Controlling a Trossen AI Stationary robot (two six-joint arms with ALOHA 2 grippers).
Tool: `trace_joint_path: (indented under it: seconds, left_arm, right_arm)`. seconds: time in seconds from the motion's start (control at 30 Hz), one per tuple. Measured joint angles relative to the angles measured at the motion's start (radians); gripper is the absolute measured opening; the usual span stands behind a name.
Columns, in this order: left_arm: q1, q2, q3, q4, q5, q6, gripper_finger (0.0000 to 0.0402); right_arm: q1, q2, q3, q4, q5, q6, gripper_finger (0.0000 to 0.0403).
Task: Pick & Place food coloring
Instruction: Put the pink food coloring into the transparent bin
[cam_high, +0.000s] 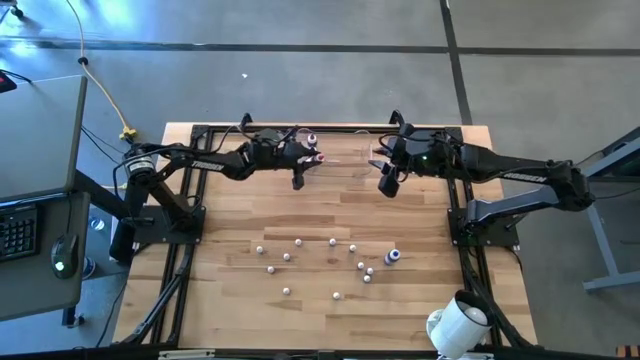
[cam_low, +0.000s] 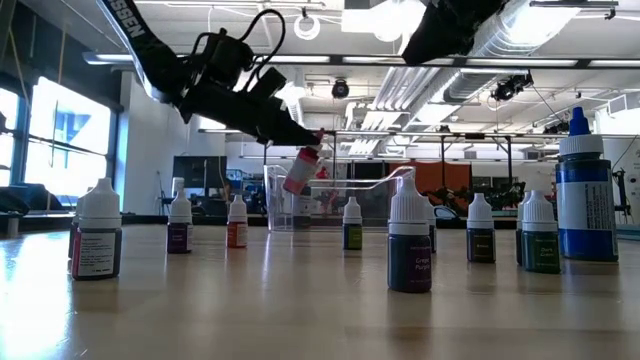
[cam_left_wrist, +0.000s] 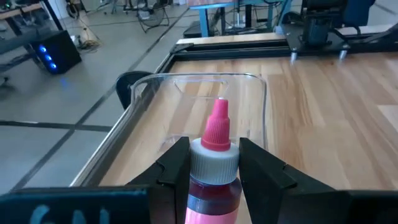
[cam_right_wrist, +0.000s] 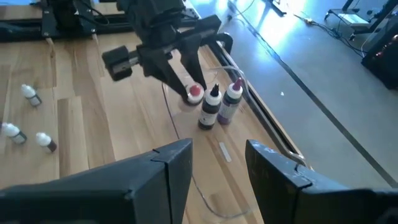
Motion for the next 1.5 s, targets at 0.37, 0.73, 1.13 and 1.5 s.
trace_joint_path:
  seconds: [0.37, 0.73, 1.13, 1.5]
  left_arm:
    - [-0.004, 0.0, -0.001, 0.04, 0.051, -0.117, 0.0106]
    - [-0.012, 0.0, -0.001, 0.024, 0.047, -0.121, 0.0106]
    - [-0.012, 0.0, -0.001, 0.016, 0.017, -0.121, 0.0106]
    - [-0.012, 0.0, -0.001, 0.001, 0.011, -0.126, 0.0106]
  right_arm:
    - [-0.008, 0.305, 0.0, 0.306, -0.002, -0.026, 0.0142]
    - [-0.114, 0.491, 0.0, 0.477, -0.038, 0.0, 0.0141]
    - [-0.153, 0.516, 0.0, 0.617, -0.245, 0.002, 0.0141]
    - [-0.151, 0.516, 0.0, 0.645, -0.244, -0.001, 0.0141]
